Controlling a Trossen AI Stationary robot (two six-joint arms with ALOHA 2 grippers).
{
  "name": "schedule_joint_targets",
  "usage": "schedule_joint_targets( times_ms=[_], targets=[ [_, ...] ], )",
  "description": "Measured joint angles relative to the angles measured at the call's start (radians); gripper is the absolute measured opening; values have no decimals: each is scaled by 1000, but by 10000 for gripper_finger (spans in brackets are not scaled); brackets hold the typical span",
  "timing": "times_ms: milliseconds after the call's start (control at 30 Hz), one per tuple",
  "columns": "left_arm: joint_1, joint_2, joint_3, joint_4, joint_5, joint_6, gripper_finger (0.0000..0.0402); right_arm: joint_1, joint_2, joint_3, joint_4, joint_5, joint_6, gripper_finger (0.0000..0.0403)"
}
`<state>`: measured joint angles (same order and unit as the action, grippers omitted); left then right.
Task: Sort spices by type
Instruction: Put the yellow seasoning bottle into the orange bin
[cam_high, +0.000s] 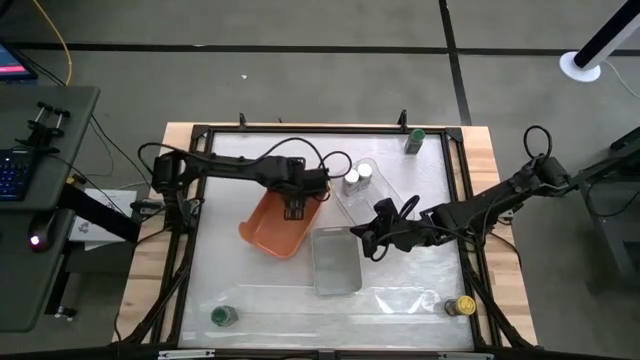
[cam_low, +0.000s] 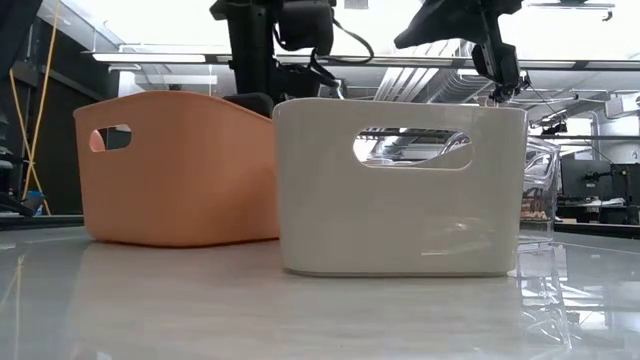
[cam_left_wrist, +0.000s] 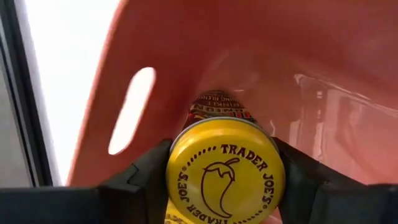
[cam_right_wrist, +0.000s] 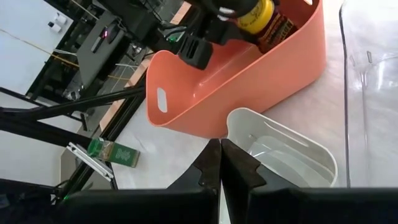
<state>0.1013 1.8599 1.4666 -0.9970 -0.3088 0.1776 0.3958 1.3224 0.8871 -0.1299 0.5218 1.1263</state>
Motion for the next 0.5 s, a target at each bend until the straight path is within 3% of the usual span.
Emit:
schedule_joint_targets(
  times_ms=[67, 267, 500],
  targets=[
    [7, 0, 0, 3, -1, 0, 202, 0, 0, 0, 0, 0, 0, 1],
    [18, 0, 0, -3, 15, 0, 287, 0, 0, 0, 0, 0, -5, 1],
    [17, 0, 19, -36, 17, 3, 306, 0, 0, 0, 0, -1, -28, 1]
  ],
)
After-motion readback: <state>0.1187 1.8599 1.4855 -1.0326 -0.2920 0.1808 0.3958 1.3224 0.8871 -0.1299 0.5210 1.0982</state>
